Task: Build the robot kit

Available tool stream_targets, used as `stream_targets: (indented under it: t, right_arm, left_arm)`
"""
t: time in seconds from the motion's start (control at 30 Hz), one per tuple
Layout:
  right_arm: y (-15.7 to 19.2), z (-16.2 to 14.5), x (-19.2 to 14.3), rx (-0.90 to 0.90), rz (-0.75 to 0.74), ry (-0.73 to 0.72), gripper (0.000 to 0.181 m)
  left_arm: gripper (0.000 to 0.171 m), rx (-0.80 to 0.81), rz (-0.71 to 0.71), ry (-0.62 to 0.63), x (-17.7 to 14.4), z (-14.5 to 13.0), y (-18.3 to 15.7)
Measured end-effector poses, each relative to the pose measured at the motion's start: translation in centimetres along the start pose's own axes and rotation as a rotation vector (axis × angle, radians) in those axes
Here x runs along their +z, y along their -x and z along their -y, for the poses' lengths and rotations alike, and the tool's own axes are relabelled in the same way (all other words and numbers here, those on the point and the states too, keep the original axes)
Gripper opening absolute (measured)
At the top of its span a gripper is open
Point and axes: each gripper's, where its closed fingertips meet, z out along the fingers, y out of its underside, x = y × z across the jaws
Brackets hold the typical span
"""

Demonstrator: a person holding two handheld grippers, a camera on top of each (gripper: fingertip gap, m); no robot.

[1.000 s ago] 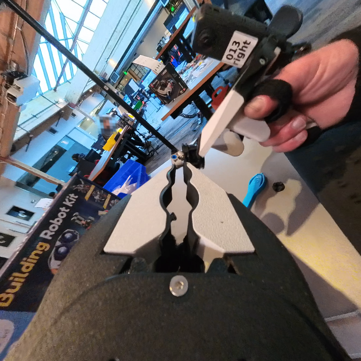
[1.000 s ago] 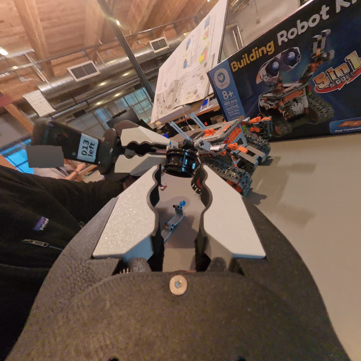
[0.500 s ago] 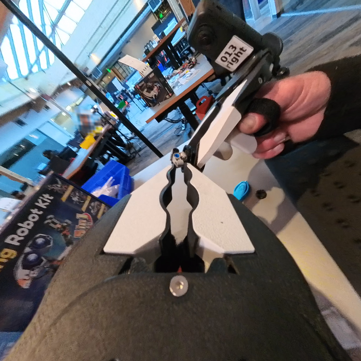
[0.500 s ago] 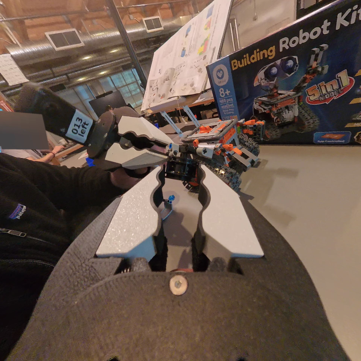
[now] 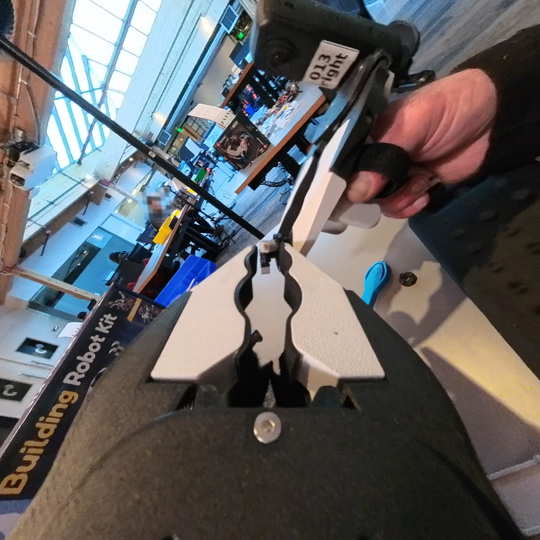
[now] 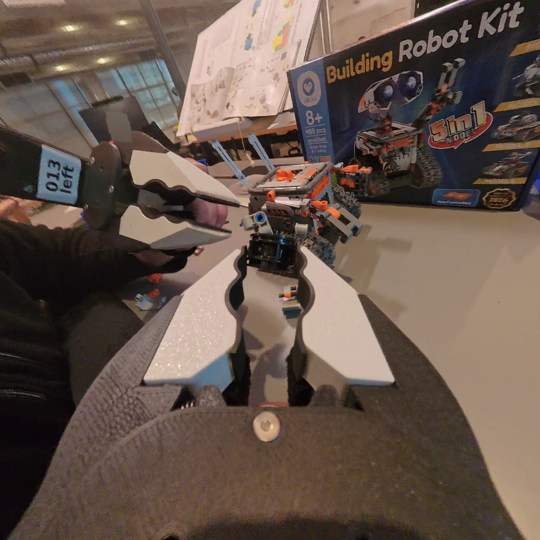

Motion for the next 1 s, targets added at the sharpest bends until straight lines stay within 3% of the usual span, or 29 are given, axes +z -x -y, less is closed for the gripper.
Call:
stream_targets:
  t: [0.27, 0.4, 0.77, 1.0]
  right_arm:
    - [-0.8, -0.3, 0.1, -0.274, -0.211, 0.095, 0.030]
    - [-1.1, -0.1, 0.1, -0.327, -0.277, 0.102, 0.030]
    - [-0.8, 0.8, 0.4, -0.231, -0.283, -0.019, 0.030]
    - [0.0, 1.8, -0.2, -0.255, -0.204, -0.082, 0.029]
  left_arm:
    - [0.009, -0.132, -0.083, 0.043, 0.8, -1.0, -0.4]
    - [0.011, -0.183, -0.066, 0.052, 1.0, -1.4, -0.1]
    - [0.009, -0.117, 0.024, 0.014, 0.9, -1.1, 0.7]
    - [0.006, -0.263, -0.060, -0.053, 0.4, 0.0, 1.2]
